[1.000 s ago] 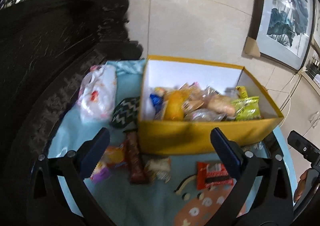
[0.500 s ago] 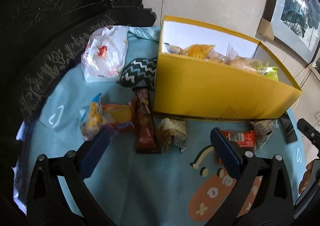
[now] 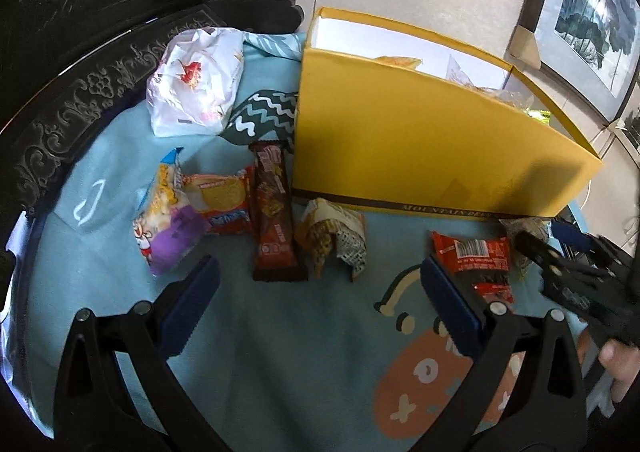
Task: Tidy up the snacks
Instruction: 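Grasp the white printed snack bag with the right tool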
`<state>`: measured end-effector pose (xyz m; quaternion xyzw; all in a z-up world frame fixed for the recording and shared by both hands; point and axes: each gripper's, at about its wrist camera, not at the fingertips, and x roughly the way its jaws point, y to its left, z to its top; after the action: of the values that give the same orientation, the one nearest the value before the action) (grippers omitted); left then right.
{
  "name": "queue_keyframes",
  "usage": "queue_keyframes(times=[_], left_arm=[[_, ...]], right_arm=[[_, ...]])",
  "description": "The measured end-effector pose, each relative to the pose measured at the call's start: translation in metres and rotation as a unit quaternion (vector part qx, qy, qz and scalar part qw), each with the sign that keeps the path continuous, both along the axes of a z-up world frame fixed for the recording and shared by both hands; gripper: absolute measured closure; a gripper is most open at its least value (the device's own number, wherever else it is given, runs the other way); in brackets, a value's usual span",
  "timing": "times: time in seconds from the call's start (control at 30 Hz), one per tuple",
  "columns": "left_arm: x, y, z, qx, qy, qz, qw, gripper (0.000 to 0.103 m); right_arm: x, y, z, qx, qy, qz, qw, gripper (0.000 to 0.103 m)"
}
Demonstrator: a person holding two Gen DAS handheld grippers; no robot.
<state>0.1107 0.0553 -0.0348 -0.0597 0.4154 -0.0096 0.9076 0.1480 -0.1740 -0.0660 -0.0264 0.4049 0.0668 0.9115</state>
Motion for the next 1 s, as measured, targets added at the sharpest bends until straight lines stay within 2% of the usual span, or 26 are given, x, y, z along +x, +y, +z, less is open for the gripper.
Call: queue_keyframes(times=[0.07,0.13,0.3,0.53,0.6,0.63,0.67,0.7,0.77,0.83,0.9,1.0], left_arm=[[0.000,-0.001,-0.002,0.001,0.003,-0.002,1.0000,0.002],[0.003,-0.001,-0.005,0.000,0.006,-0.001,1.0000,0.002],[0.014,-0.004,-0.012,0.005,0.010,-0.001,0.9999,0.002],[0.036,-0.009,-0.025,0.007,0.013,0.000,0.9999,0.003],[0.040,-0.011,-0.028,0.016,0.010,0.001,0.9998,0.015],[0.041,-0.013,-0.030,0.034,0.008,0.005,0.9994,0.028],[0.042,-0.013,-0.030,0.045,0.007,0.009,0.9989,0.036],[0.041,-0.011,-0.030,0.043,0.002,0.012,0.9990,0.039],[0.038,-0.005,-0.025,0.038,-0.006,0.022,0.9990,0.064],[0.033,0.001,-0.021,0.037,-0.010,0.023,0.9990,0.078],[0.025,0.007,-0.017,0.017,-0.008,0.016,0.9997,0.079],[0.012,0.006,-0.009,0.019,-0.019,0.009,0.9996,0.081]], right_arm=[[0.010,0.001,-0.011,0.000,0.025,0.006,1.000,0.060],[0.009,-0.003,-0.015,0.009,0.025,0.006,1.000,0.064],[-0.009,-0.028,0.003,0.080,0.008,0.010,0.997,0.065],[-0.011,-0.055,0.007,0.136,-0.003,0.006,0.991,0.064],[-0.012,-0.054,0.007,0.138,-0.003,0.010,0.990,0.064],[-0.012,-0.054,0.007,0.138,0.000,0.013,0.990,0.064],[-0.013,-0.052,0.007,0.139,0.002,0.015,0.990,0.064],[-0.013,-0.052,0.007,0.139,0.003,0.017,0.990,0.064],[-0.016,-0.049,0.007,0.136,0.002,0.019,0.990,0.064],[-0.017,-0.047,0.010,0.139,-0.001,0.019,0.990,0.064],[-0.019,-0.048,0.012,0.141,-0.004,0.019,0.990,0.064],[-0.022,-0.049,0.015,0.143,-0.011,0.022,0.989,0.064]])
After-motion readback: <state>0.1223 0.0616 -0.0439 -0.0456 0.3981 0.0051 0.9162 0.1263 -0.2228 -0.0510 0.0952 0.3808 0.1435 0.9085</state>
